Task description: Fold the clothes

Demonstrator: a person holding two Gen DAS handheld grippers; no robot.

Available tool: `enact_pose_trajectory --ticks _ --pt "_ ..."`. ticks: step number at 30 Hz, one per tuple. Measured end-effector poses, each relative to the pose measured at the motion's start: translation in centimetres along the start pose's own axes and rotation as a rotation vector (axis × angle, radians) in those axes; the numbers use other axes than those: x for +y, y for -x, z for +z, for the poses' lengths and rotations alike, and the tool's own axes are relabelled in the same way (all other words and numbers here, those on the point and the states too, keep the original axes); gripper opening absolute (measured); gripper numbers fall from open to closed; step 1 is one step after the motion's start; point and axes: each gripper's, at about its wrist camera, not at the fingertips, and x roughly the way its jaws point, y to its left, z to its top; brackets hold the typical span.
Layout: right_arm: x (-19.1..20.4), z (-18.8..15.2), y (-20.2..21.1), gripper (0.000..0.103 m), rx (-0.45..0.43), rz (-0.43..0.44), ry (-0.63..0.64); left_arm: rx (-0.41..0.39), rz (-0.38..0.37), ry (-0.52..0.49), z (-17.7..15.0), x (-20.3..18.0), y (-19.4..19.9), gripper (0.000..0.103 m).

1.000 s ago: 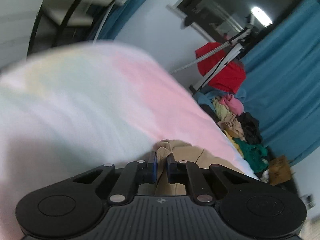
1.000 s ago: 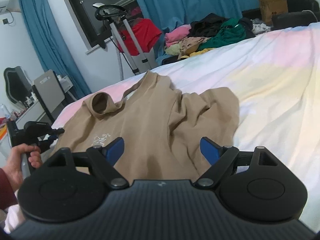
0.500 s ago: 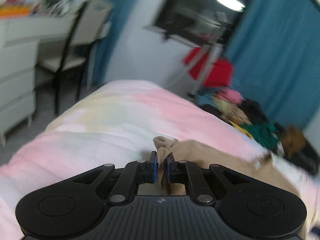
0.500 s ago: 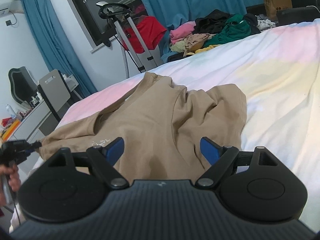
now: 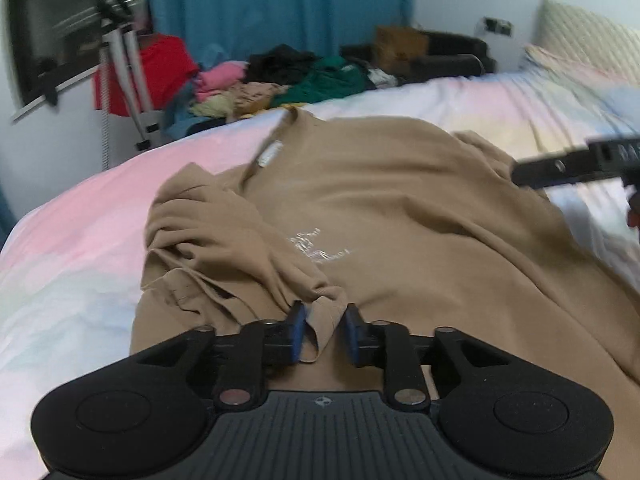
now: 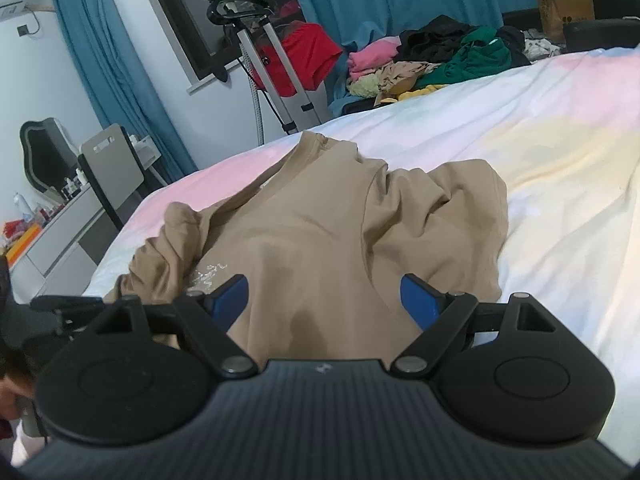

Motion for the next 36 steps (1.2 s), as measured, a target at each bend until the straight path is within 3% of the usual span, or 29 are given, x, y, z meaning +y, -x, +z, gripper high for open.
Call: enact_pose_trajectory --ticks 4,8,11,14,15,16,17,18,21,27,31,34,36 --pt "-0.3 0.3 0.1 0.084 -0.007 0.009 -0.026 -0.058 -0.032 0.098 -0.1 2.3 3.3 0.048" --pt "-0.4 0.4 0.1 0.084 -0.008 0.014 -0.032 -0.14 0.021 0.289 1.0 6.4 3.9 0.056" --pt "-0.3 0.3 0.1 0.084 -0.004 0.016 -0.03 -0.145 0.083 0.422 1.5 8.4 2.2 0.056" --pt "-0.1 0.1 0.1 0.084 -0.003 0.015 -0.028 -0.129 0.116 0.46 2.1 9.2 0.0 0.051" --pt "0.0 -0.1 0.0 0.084 0.001 0.016 -0.026 -0.128 0.108 0.48 2.3 9.4 -0.6 0.043" --pt "0.1 -0.3 0.0 0.084 0.006 0.017 -0.022 -0.12 0.103 0.5 2.4 9.6 -1.0 0.025" --pt "0.3 -0.4 -0.1 0.084 0.012 0.018 -0.014 -0.111 0.098 0.519 2.4 9.9 -1.5 0.014" --pt "0.5 -0.6 -0.3 0.084 0.018 0.018 -0.005 -0.094 0.111 0.527 2.4 10.1 -1.6 0.009" --pt "1.0 -0.9 -0.4 0.084 0.028 0.021 0.011 -0.067 0.161 0.543 2.3 11.1 -1.0 0.008" --pt "0.8 -0.8 -0.5 0.084 0.024 0.022 -0.004 -0.142 0.202 0.648 2.4 17.6 4.9 0.007" --pt "0.7 -0.7 -0.7 0.084 0.024 0.018 -0.006 -0.136 0.338 0.674 2.5 22.5 7.1 0.004" --pt "0.9 -0.8 -0.8 0.084 0.024 0.011 0.009 -0.083 0.585 0.66 1.8 25.5 7.1 0.003" --pt "1.0 -0.8 -0.9 0.084 0.024 0.008 0.013 -0.032 0.632 0.707 0.5 27.0 6.8 0.003"
